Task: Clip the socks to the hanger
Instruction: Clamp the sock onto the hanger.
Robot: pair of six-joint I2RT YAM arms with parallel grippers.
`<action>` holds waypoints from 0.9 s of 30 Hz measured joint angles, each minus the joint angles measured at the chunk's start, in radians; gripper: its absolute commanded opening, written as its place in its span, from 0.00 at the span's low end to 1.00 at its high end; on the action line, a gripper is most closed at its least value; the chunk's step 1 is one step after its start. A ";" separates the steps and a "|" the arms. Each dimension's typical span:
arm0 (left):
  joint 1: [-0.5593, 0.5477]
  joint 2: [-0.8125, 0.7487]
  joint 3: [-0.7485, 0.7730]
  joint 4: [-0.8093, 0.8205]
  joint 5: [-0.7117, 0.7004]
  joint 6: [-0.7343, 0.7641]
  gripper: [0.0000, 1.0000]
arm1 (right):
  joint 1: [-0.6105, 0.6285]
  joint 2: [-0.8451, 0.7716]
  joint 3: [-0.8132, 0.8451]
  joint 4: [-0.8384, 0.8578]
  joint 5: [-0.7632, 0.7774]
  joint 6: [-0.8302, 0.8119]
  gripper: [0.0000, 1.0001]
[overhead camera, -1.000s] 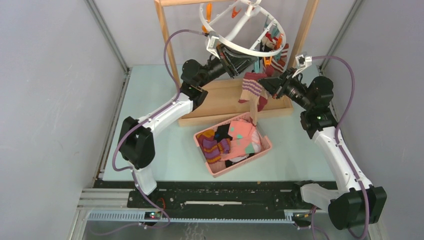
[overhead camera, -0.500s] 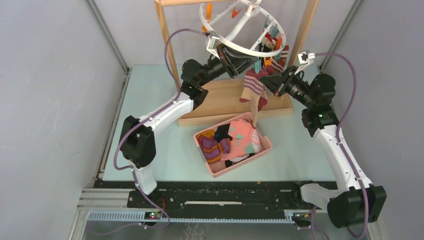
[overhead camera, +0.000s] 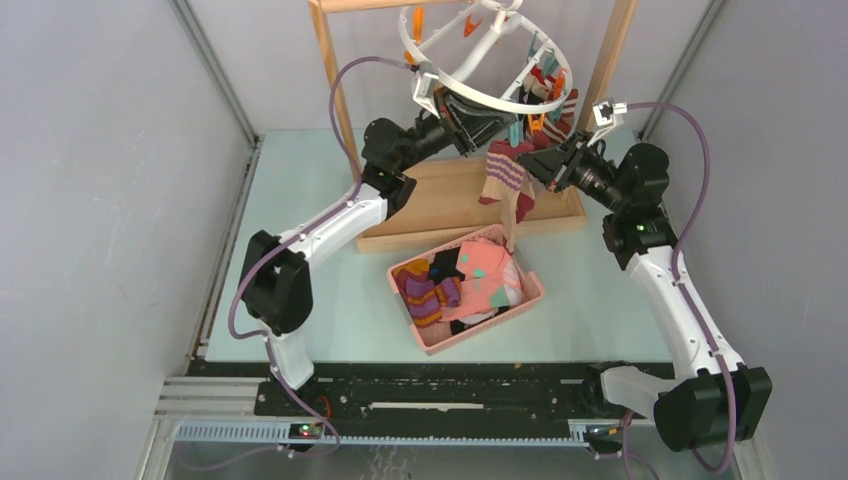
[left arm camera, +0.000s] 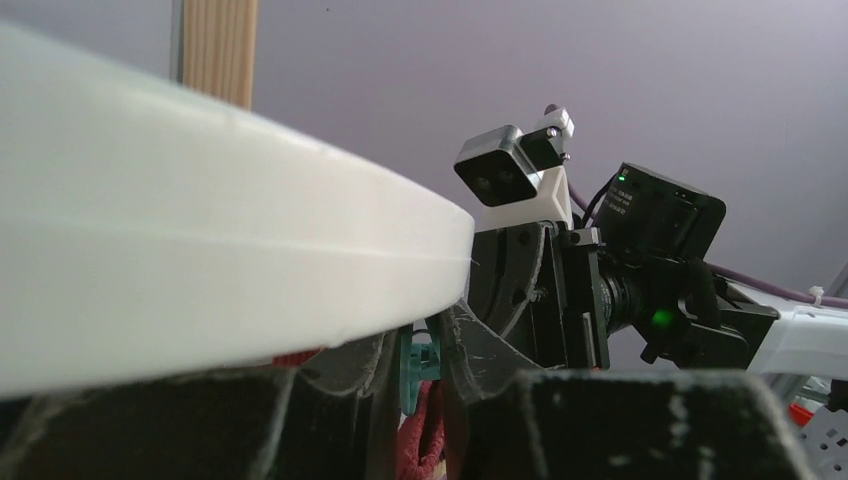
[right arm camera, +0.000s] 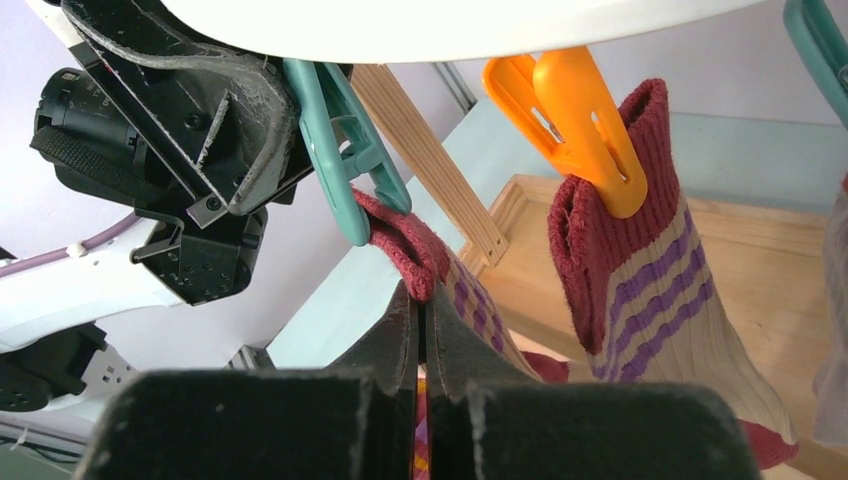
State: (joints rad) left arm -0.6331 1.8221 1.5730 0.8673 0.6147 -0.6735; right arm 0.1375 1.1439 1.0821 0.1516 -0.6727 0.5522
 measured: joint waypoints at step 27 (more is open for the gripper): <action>0.004 0.008 0.025 -0.001 0.047 0.031 0.03 | -0.001 0.000 0.000 -0.004 -0.011 0.043 0.00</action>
State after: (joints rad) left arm -0.6292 1.8305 1.5982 0.8665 0.6613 -0.6422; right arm 0.1368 1.1439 1.0821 0.1478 -0.6838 0.5957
